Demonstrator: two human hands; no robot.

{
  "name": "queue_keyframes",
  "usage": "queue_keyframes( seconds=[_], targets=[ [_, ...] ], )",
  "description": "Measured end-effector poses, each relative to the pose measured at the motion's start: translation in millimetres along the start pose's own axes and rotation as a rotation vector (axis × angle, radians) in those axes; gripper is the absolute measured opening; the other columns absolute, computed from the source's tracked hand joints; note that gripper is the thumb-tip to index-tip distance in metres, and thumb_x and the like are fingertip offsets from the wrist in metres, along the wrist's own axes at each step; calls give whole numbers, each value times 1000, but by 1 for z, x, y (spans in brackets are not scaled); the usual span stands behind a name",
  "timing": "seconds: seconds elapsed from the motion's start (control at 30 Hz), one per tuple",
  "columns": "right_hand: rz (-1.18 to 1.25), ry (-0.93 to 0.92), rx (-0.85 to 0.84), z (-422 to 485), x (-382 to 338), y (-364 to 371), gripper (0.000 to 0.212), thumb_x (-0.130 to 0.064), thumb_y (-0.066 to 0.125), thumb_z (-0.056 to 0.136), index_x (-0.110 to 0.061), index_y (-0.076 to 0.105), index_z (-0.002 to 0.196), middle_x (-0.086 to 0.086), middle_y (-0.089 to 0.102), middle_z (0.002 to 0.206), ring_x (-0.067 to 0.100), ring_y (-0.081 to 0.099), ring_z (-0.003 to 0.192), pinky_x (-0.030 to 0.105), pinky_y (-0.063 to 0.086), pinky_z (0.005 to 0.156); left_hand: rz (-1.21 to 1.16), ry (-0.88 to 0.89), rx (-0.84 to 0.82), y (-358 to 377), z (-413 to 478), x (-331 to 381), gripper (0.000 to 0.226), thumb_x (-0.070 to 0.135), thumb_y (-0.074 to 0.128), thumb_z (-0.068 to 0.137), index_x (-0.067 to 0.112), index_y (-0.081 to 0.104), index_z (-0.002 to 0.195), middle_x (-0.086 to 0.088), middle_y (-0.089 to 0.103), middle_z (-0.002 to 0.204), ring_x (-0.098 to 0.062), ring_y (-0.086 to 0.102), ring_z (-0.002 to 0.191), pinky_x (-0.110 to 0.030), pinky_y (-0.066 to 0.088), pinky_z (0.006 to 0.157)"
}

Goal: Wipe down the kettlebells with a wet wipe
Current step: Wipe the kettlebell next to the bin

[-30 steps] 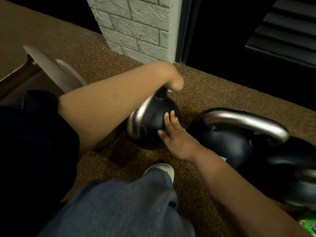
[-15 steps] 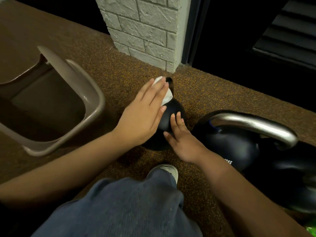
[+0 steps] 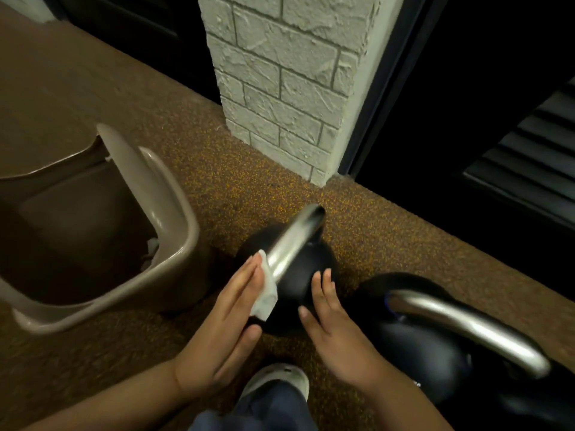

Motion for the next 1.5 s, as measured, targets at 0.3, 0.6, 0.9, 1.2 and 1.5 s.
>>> queue_keyframes(
  seconds=[0.3,0.6,0.9,1.2,1.5],
  targets=[
    [46,-7,-60,0,4,-6,66,-42,31,99,-30,-14,146,-17,-34,143,2,-25,138,18,-5,113,43,34,-82,-10,34,1,49,29,27,102,14,22,148,-2,19,158,-26,14,146,-32,12,119],
    [115,-10,-65,0,2,-7,67,-35,34,100,-27,-13,147,-19,-32,143,1,-26,136,11,-9,106,-202,-284,-204,-10,124,3,48,35,31,101,22,27,147,20,16,154,9,10,140,-14,6,116],
    [132,-15,-32,-1,1,-3,66,-38,34,99,-33,-14,145,-22,-34,144,-1,-28,135,14,-8,108,-753,-921,-342,2,195,-29,50,29,24,100,0,56,125,-1,74,76,-16,57,66,-26,45,68],
    [134,-26,-7,1,5,1,64,-38,34,99,-37,-13,143,-23,-32,145,-4,-28,135,12,-8,107,-382,-540,-274,4,165,-23,32,31,37,98,32,60,120,7,50,137,-4,41,128,-20,25,109],
    [157,-38,-5,-1,7,4,63,-38,34,99,-40,-15,139,-20,-32,147,-1,-29,135,14,-9,109,138,-86,-37,-8,88,12,48,19,37,97,18,33,144,11,25,152,-5,17,143,-18,11,116]
  ],
)
Point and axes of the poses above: each hand's wrist, its own z-axis towards the middle knuckle, its own y-axis out of the palm, x = y × z, the point moved 3 cm from there along z, towards the middle knuckle
